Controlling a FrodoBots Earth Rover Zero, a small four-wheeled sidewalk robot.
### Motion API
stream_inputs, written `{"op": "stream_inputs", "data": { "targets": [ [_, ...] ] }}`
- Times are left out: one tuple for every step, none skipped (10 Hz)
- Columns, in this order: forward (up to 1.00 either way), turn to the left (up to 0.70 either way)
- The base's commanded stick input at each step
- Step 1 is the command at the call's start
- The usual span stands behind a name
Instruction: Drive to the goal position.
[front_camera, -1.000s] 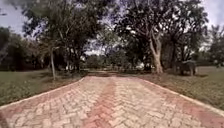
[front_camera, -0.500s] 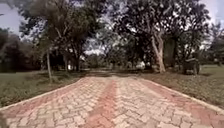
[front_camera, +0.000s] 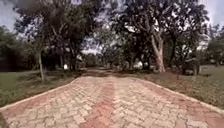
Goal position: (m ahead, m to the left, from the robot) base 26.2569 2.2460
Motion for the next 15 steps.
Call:
{"op": "stream_inputs", "data": {
  "targets": [
    [0.70,0.00],
    [0.70,0.00],
    [0.70,0.00],
    [0.70,0.00],
    [0.70,0.00],
    [0.70,0.00],
    [0.70,0.00],
    [0.70,0.00],
    [0.70,0.00],
    [0.70,0.00],
    [0.70,0.00],
    [0.70,0.00],
    [0.70,0.00],
    [0.70,0.00],
    [0.70,0.00]
  ]
}}
